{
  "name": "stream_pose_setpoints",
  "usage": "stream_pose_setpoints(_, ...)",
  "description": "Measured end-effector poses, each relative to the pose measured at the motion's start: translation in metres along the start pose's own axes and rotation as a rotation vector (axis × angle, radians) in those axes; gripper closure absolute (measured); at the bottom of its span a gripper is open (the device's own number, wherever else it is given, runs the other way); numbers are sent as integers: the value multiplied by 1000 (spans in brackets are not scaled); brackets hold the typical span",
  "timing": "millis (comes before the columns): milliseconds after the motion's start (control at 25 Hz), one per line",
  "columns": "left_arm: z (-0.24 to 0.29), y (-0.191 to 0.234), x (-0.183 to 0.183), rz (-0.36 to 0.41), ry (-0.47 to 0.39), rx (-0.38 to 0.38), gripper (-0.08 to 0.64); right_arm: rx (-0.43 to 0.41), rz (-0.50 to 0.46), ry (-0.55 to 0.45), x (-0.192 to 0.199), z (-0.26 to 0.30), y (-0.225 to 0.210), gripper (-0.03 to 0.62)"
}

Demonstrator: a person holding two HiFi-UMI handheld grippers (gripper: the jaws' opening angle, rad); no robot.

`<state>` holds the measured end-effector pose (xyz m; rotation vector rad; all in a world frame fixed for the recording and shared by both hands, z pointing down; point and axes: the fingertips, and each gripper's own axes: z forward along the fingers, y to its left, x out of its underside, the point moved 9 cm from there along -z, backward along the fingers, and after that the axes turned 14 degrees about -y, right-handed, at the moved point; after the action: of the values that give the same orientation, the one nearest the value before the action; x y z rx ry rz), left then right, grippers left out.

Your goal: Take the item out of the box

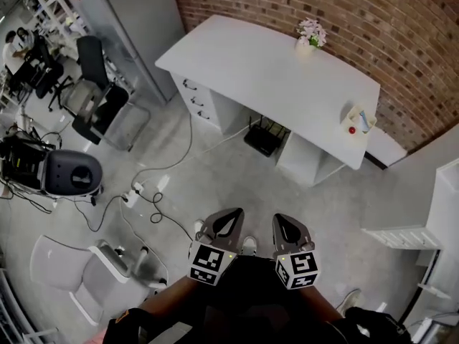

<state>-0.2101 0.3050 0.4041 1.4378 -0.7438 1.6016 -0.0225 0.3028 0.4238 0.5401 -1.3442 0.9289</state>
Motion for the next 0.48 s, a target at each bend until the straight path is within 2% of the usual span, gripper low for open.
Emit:
stream_pose_setpoints(320, 6, 6, -7, -11, -13, -51, 555, 97, -1, -27, -7, -8, -28, 591)
stream_pose_setpoints(480, 20, 5, -8, -13, -4, -12, 555, 154, 14, -44, -9, -10, -37, 591)
